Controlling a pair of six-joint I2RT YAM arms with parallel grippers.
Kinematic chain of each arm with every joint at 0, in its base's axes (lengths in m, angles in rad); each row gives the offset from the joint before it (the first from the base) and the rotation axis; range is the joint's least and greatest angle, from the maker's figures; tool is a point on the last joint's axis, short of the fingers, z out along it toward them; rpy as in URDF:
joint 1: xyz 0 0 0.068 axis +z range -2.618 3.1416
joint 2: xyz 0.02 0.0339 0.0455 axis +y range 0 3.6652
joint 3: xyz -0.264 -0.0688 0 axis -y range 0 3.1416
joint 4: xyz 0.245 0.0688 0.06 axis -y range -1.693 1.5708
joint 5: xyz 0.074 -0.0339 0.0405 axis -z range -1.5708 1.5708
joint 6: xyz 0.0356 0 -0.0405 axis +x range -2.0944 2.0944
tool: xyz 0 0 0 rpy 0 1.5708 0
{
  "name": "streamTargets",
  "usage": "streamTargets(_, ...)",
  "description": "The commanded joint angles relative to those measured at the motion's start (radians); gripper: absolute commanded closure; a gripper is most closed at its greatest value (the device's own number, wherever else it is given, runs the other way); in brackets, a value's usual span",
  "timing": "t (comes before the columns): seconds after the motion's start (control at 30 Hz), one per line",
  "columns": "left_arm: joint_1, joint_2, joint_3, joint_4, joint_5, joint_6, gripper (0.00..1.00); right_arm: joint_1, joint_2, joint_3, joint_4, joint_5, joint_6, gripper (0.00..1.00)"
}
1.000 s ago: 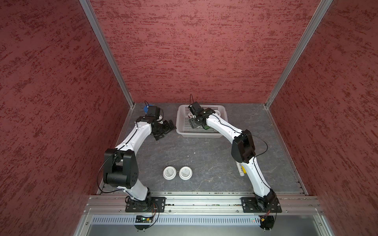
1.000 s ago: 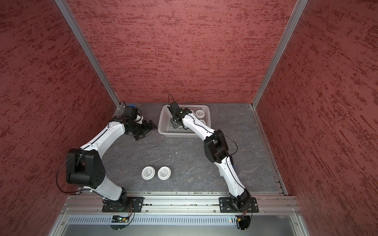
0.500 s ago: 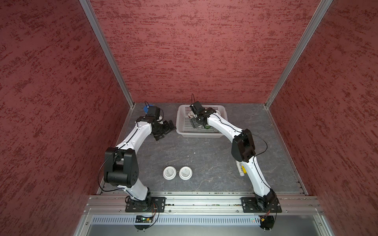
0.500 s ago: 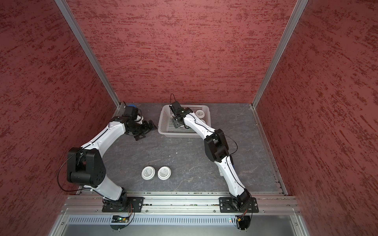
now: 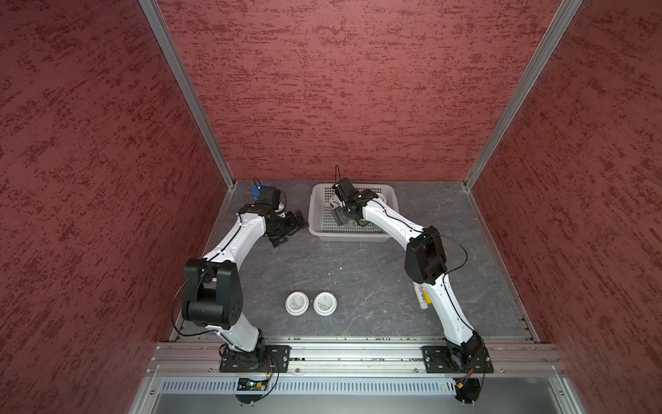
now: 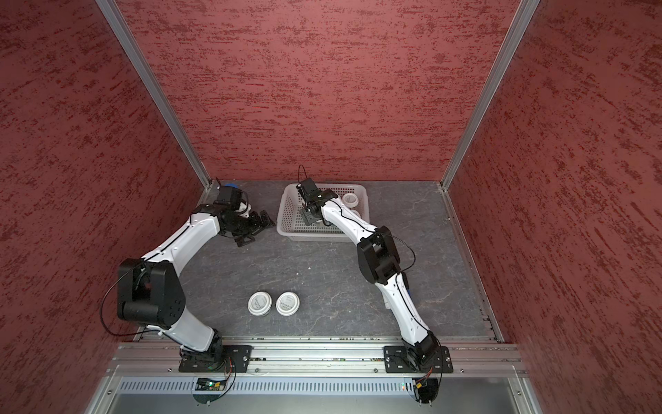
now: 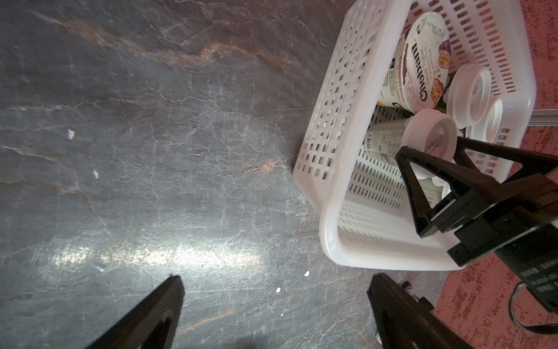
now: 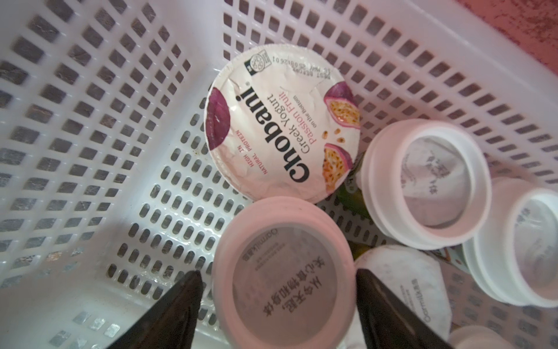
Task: Put the yogurt in the basket
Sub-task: Place the yogurt in the basket, then move the yogurt at the center of the board.
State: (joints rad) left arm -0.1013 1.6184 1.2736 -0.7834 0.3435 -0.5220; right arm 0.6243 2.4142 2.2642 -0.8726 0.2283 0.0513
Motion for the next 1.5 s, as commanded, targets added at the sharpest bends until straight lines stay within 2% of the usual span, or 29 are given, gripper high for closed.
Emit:
streamTargets(0.0,-0.001,0.005,0.016,0.021,0.014,-0.001,0.0,-0.006,-0.054,0.052,0.003,-0.018,-0.007,0.13)
streamTargets(0.2,0.007,-0.013,0.014,0.008,0.002,0.011,0.0,-0.005,-0.102,0.066,-0.021,-0.069,0.005,0.09)
streamTargets(0.37,0.008,-0.037,-0.001,-0.004,-0.01,0.019,0.0,0.011,-0.169,0.054,-0.062,-0.131,0.001,0.1)
streamTargets(0.47,0.008,-0.062,-0.024,-0.009,-0.012,0.022,0.0,0.041,-0.256,-0.049,-0.052,-0.183,-0.028,0.11)
streamTargets(0.73,-0.031,-0.125,-0.121,-0.012,-0.058,0.029,0.0,0.175,-0.535,-0.467,0.034,-0.256,-0.075,0.14)
streamTargets(0.9,-0.011,-0.145,-0.174,0.012,-0.027,0.011,0.0,0.274,-0.636,-0.633,0.077,-0.28,-0.072,0.16)
streamTargets(1.2,0.007,-0.201,-0.197,-0.01,-0.068,0.024,0.0,0.42,-0.706,-0.805,0.116,-0.321,-0.05,0.16)
streamTargets(1.47,0.006,-0.224,-0.216,-0.008,-0.071,0.024,0.0,0.516,-0.711,-0.85,0.159,-0.379,-0.048,0.07)
